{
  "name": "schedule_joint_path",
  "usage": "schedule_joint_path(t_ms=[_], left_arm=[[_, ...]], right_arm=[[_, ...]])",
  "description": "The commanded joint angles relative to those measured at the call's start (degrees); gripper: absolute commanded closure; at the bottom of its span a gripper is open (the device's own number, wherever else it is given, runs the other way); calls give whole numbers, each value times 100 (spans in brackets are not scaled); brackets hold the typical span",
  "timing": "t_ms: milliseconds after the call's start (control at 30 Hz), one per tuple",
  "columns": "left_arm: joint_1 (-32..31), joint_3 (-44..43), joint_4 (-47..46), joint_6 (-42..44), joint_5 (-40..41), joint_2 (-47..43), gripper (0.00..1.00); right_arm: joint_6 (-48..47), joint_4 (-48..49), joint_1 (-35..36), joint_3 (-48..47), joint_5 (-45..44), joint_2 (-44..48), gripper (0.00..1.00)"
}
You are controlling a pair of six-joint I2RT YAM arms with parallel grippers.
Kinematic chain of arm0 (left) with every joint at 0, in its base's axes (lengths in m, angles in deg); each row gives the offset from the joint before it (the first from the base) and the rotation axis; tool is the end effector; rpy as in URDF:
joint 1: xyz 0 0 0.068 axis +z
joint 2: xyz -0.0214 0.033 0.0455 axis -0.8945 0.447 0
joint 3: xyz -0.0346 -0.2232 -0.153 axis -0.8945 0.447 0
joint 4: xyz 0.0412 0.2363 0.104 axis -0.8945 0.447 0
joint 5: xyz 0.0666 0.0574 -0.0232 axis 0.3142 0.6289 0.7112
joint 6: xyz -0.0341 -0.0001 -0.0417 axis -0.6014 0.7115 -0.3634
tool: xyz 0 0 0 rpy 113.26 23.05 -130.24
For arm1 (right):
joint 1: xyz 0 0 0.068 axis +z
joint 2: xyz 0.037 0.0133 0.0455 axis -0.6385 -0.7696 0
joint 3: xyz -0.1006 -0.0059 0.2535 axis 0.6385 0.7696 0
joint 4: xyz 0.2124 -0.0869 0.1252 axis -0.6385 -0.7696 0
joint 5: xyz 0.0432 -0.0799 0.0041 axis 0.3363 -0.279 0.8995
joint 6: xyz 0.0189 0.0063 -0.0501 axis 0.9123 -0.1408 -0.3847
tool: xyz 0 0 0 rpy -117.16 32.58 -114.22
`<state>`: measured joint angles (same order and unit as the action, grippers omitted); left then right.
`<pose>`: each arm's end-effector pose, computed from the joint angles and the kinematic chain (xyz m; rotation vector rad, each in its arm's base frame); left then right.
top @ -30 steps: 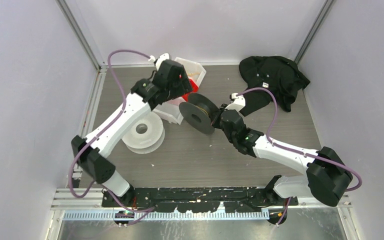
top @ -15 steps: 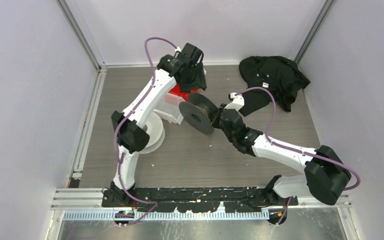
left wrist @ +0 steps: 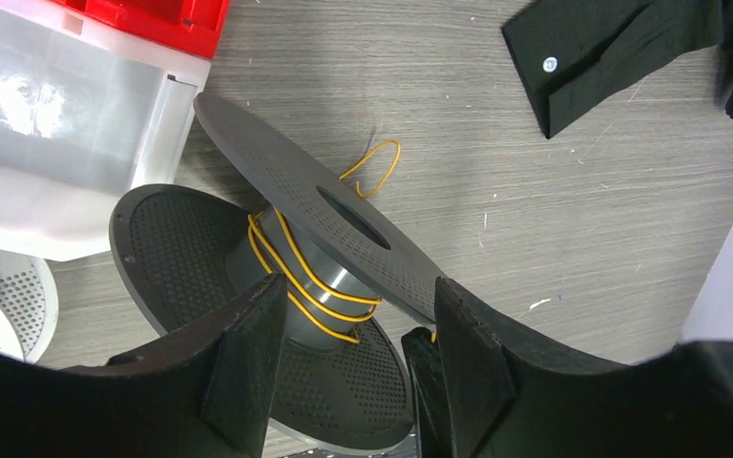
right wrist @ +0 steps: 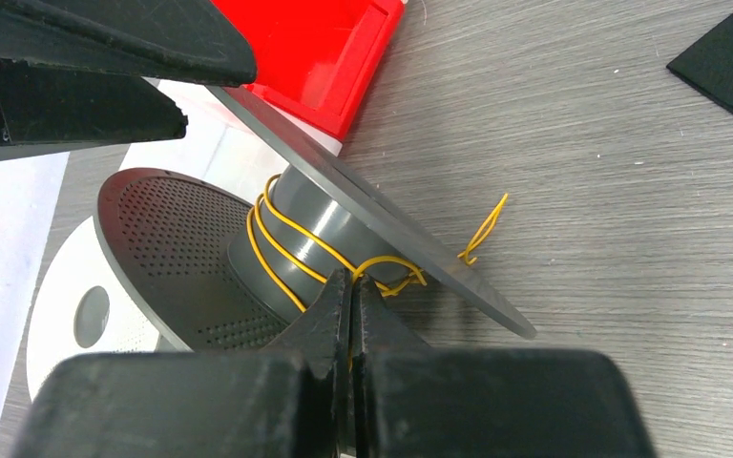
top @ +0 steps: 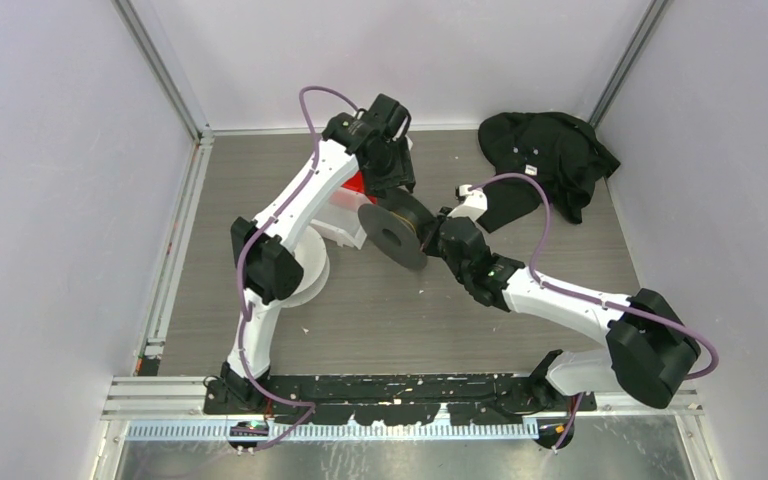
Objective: Wrap the cables
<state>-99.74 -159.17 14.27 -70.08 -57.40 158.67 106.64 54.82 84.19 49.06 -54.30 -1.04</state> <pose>0.3640 -0.2663 0.3469 -0.2163 2.6607 -0.4663 0.2152 0.1895 0.2423 0.2165 1.9279 0.5479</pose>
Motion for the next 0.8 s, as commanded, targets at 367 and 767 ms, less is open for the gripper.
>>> schedule_joint_path(t_ms=[367,767], left_arm=[[12,189,-189,-213,-87,-25,79],[15,1001,-851,-678,-71,-586,100]], right_arm=[[-15,284,-13,-214,16,-21,100],[-10,311,-17,-430,120,-167,99]])
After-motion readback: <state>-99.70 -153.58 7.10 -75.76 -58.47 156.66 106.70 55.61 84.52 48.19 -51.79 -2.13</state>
